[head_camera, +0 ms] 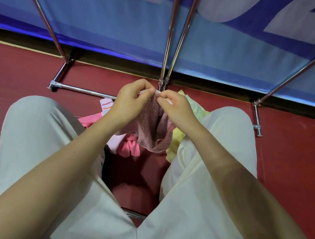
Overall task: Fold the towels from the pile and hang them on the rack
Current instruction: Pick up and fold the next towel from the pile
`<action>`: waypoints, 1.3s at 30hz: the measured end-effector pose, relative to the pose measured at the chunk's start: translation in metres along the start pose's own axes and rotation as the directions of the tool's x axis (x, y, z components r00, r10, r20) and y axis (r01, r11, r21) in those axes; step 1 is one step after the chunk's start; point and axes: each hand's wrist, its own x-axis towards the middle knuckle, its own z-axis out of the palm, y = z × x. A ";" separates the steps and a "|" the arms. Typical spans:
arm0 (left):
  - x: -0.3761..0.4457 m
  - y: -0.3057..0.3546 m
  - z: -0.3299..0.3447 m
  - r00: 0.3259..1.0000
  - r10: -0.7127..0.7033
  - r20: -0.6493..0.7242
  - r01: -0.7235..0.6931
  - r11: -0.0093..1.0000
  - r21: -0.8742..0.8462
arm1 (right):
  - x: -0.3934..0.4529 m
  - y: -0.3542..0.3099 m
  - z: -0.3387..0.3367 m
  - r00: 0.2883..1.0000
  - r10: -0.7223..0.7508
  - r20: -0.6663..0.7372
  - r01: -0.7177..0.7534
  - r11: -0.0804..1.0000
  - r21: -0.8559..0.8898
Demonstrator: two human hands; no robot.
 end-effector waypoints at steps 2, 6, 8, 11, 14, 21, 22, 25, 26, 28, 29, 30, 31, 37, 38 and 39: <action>-0.001 -0.004 0.000 1.000 -0.014 0.017 0.014 1.000 0.012 | -0.001 0.002 -0.001 1.000 0.006 -0.006 -0.007 0.999 -0.053; -0.002 -0.012 0.002 0.993 -0.077 0.091 0.074 0.997 0.034 | -0.003 0.007 -0.006 0.996 0.047 -0.075 -0.055 0.993 -0.109; -0.003 -0.015 0.004 0.986 -0.121 0.111 0.118 0.993 0.030 | -0.005 0.010 -0.009 0.992 0.068 -0.104 -0.080 0.990 -0.118; -0.005 -0.021 0.004 0.970 -0.170 0.176 0.172 0.985 0.006 | -0.007 0.015 -0.016 0.981 0.098 -0.167 -0.117 0.987 -0.107; -0.012 -0.026 0.010 0.948 -0.170 0.268 0.170 0.985 0.025 | -0.010 0.019 -0.024 0.963 0.135 -0.233 -0.159 0.983 -0.089; -0.024 -0.031 0.030 0.891 -0.176 0.418 0.215 0.976 -0.046 | -0.016 0.022 -0.042 0.895 0.333 -0.298 -0.199 0.894 0.402; -0.025 -0.029 0.032 0.877 -0.178 0.447 0.236 0.969 -0.076 | -0.016 0.021 -0.045 0.882 0.381 -0.279 -0.187 0.825 0.533; -0.028 -0.026 0.039 0.848 -0.185 0.497 0.274 0.955 -0.111 | -0.014 0.022 -0.054 0.830 0.494 -0.260 -0.176 0.673 0.718; -0.029 -0.029 0.041 0.835 -0.192 0.516 0.296 0.947 -0.125 | -0.012 0.024 -0.057 0.806 0.528 -0.268 -0.168 0.637 0.752; -0.032 -0.035 0.042 0.796 -0.209 0.568 0.358 0.920 -0.162 | -0.009 0.028 -0.063 0.751 0.592 -0.291 -0.140 0.574 0.806; -0.034 -0.040 0.043 0.778 -0.224 0.587 0.384 0.909 -0.162 | -0.008 0.029 -0.066 0.725 0.617 -0.305 -0.129 0.557 0.820; -0.035 -0.044 0.043 0.771 -0.242 0.589 0.402 0.902 -0.155 | -0.008 0.031 -0.069 0.701 0.636 -0.321 -0.121 0.551 0.826; -0.036 -0.047 0.044 0.776 -0.258 0.576 0.406 0.902 -0.144 | -0.008 0.032 -0.070 0.683 0.648 -0.338 -0.114 0.551 0.827; -0.030 -0.042 0.037 0.896 -0.316 0.313 0.358 0.930 -0.087 | -0.017 0.038 -0.075 0.667 0.579 -0.469 -0.183 0.738 0.650; -0.027 -0.038 0.032 0.926 -0.314 0.210 0.337 0.938 -0.086 | -0.018 0.041 -0.073 0.679 0.557 -0.478 -0.237 0.783 0.576; -0.024 -0.034 0.027 0.946 -0.304 0.110 0.315 0.944 -0.097 | -0.018 0.044 -0.071 0.697 0.531 -0.482 -0.279 0.820 0.500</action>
